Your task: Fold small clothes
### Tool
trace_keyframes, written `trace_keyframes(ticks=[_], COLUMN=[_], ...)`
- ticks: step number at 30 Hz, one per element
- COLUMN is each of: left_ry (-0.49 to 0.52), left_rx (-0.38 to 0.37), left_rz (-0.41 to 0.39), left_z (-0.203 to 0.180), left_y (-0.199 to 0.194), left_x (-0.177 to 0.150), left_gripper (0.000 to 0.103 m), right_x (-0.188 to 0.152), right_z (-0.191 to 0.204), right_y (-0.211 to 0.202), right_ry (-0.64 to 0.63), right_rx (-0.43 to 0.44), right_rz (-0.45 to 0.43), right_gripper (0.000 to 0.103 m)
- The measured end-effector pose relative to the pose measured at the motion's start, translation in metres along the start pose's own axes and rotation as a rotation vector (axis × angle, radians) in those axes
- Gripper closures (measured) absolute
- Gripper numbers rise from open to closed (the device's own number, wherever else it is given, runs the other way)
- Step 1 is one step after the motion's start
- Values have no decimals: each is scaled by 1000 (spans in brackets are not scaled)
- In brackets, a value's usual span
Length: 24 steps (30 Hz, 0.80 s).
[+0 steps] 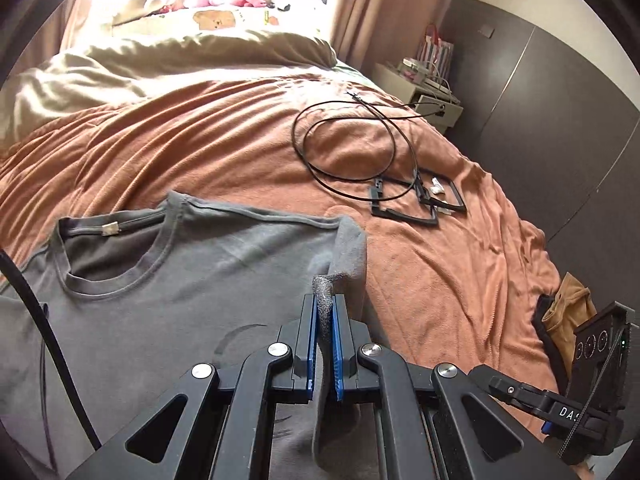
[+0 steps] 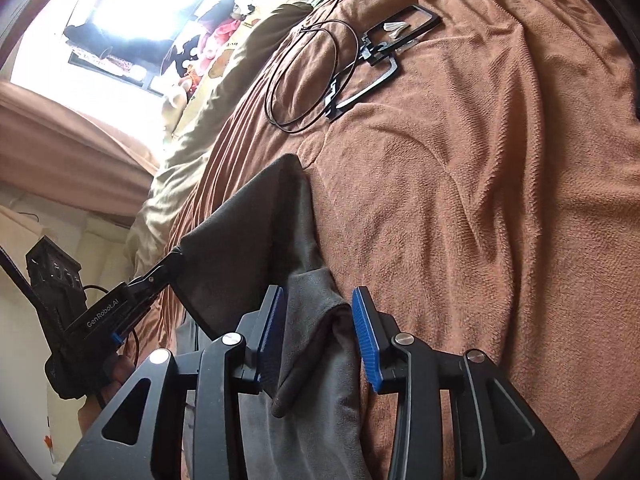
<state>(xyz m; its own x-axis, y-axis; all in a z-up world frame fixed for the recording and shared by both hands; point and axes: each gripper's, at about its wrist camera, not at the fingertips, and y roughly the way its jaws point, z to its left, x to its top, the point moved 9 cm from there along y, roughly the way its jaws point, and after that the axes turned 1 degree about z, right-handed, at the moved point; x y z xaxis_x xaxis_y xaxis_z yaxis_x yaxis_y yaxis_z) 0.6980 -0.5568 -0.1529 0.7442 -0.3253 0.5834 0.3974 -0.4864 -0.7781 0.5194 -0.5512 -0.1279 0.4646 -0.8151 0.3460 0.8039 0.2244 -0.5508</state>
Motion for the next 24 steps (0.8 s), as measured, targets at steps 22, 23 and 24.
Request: trace_keyframes(ticks=[22, 23, 24], left_ry=[-126, -129, -133], left_rx=[81, 87, 91], left_rz=[49, 53, 58], left_z=[106, 109, 112], left_y=[47, 49, 52], left_x=[-11, -13, -15], left_gripper=[96, 96, 96], right_x=[-5, -7, -8], right_z=[25, 26, 26], right_y=[58, 60, 63], right_ry=[-187, -194, -199], right_rx=[-179, -186, -192], right_rz=[82, 87, 91], right_gripper=[70, 70, 70])
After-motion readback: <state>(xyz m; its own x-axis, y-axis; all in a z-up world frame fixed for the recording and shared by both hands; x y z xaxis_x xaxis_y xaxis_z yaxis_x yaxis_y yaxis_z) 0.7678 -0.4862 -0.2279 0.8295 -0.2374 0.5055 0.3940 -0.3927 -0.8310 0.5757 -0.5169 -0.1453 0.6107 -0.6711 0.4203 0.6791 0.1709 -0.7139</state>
